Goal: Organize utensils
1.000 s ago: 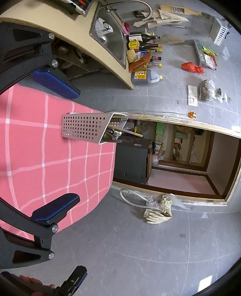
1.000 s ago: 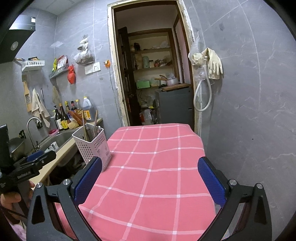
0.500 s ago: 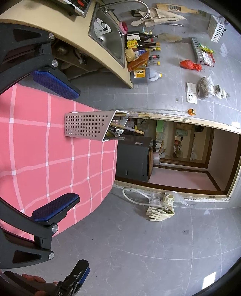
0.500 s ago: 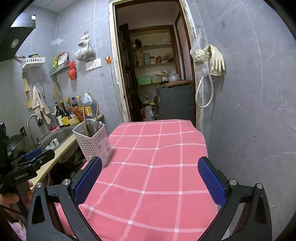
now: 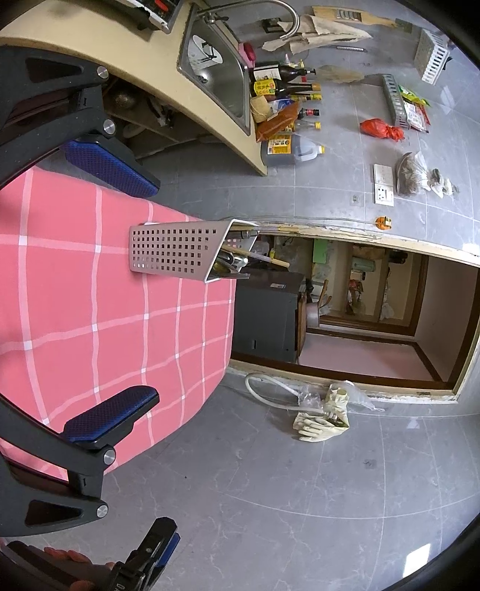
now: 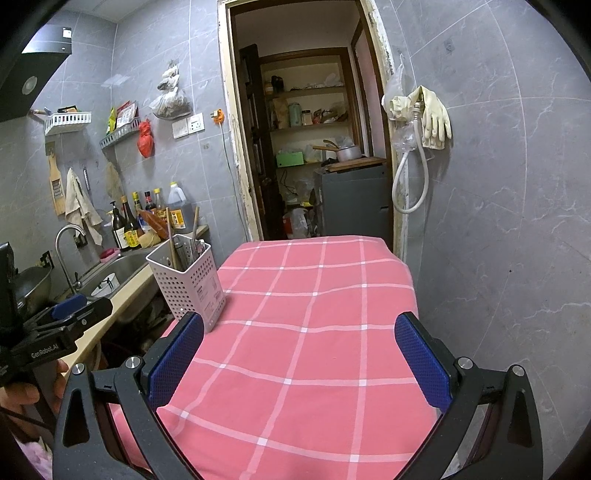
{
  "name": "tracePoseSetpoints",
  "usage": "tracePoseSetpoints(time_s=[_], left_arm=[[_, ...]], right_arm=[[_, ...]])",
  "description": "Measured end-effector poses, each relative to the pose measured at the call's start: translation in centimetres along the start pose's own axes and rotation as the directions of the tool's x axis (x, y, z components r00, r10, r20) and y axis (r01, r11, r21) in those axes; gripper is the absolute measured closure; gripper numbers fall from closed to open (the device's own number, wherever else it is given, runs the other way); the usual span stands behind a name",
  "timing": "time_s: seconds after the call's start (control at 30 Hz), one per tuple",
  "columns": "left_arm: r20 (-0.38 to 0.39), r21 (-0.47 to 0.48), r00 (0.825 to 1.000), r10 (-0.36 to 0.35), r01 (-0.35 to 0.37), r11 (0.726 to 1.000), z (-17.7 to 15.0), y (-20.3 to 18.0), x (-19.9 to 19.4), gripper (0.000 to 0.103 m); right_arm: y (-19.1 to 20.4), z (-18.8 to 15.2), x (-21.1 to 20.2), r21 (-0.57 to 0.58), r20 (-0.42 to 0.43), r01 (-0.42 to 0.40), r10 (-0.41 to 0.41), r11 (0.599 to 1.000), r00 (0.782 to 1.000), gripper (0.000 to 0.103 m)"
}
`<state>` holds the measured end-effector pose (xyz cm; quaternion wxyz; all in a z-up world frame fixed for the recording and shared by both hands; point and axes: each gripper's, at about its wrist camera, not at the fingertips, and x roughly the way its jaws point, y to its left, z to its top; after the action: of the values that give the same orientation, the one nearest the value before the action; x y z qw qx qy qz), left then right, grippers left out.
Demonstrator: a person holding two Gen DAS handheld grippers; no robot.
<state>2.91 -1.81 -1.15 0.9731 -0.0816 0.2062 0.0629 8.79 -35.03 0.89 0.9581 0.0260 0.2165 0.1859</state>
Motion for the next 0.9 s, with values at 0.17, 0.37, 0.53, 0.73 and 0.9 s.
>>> tracePoseSetpoints(time_s=[0.17,0.37,0.53,0.73,0.9], left_arm=[[-0.001,-0.003,1.000,-0.003,0.003,1.000,0.01,0.10,0.06,0.001],[-0.001,-0.001,1.000,-0.003,0.003,1.000,0.03,0.05,0.07,0.001],[0.000,-0.003,1.000,-0.003,0.003,1.000,0.03,-0.03,0.03,0.001],[-0.001,-0.002,1.000,-0.005,0.005,1.000,-0.04,-0.07,0.07,0.001],[-0.001,-0.004,1.000,-0.004,0.004,1.000,-0.05,-0.13,0.05,0.001]], right_arm=[[-0.12,0.10,0.04,0.000,-0.001,-0.001,0.001,1.000,1.000,0.002],[-0.12,0.07,0.06,-0.001,-0.002,-0.001,0.001,1.000,1.000,0.002],[-0.20,0.12,0.12,0.000,-0.001,0.000,0.000,1.000,1.000,0.002],[-0.31,0.19,0.15,-0.001,-0.001,-0.003,0.003,1.000,1.000,0.002],[-0.33,0.24,0.12,-0.002,-0.001,-0.004,0.004,1.000,1.000,0.002]])
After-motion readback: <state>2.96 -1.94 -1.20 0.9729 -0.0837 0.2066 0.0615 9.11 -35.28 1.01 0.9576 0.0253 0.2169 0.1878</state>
